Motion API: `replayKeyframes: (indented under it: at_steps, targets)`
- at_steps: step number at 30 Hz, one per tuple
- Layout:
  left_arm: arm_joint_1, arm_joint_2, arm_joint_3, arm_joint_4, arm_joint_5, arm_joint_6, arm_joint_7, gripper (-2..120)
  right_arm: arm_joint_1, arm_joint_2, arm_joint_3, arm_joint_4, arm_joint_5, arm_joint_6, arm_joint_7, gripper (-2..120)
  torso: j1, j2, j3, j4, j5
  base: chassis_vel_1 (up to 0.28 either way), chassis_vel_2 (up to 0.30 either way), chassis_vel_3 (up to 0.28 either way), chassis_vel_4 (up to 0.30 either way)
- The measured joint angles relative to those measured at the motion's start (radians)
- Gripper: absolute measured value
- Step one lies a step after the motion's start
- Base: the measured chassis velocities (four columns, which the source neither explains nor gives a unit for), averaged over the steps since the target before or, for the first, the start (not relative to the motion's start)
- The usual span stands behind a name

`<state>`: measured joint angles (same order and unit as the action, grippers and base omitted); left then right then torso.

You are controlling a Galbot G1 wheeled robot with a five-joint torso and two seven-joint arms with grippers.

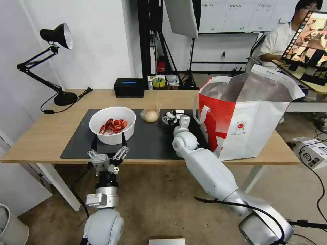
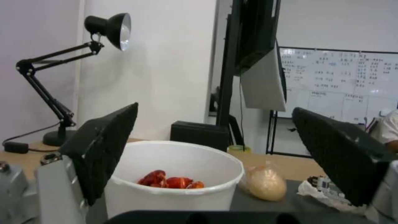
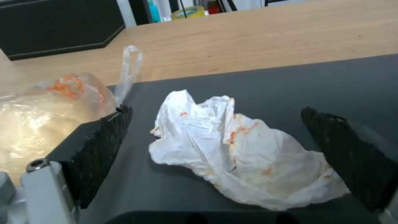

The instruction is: Pick up the trash from the table and place it into the takeout bag.

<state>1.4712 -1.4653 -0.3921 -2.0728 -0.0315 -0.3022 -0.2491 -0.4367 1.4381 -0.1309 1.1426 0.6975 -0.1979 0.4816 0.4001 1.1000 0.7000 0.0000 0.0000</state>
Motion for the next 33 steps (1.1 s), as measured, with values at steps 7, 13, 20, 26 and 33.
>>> replayKeyframes:
  at_steps: [7,13,20,26,33]
  targets:
    - [-0.001,-0.004,0.003,0.001,0.002,0.0,0.0,100,0.016,0.002,-0.001,-0.025,-0.001,0.002,-0.014,100,0.0,0.0,0.0,-0.0001,0.0,0.0,0.0,0.0,0.0]
    - [-0.003,-0.003,0.001,0.001,0.002,-0.001,0.001,100,0.028,0.006,-0.012,-0.052,-0.003,0.002,-0.029,100,0.0,0.0,0.0,0.0,0.0,0.0,0.0,0.0,0.0]
    - [-0.004,-0.002,0.0,0.002,0.002,0.0,0.001,100,0.032,0.008,-0.03,-0.071,-0.004,0.003,-0.039,100,0.0,0.0,0.0,0.0,0.0,0.0,0.0,0.0,0.0]
    - [-0.007,0.001,-0.001,0.005,0.002,-0.001,0.001,100,0.032,0.008,-0.037,-0.083,-0.005,0.003,-0.046,100,0.0,0.0,0.0,0.0,0.0,0.0,0.0,0.0,0.0]
    - [-0.008,0.001,-0.002,0.006,0.001,0.0,0.001,100,0.035,0.006,-0.045,-0.088,-0.005,0.002,-0.057,87,0.0,0.0,0.0,0.0,0.0,0.0,0.0,0.0,0.0]
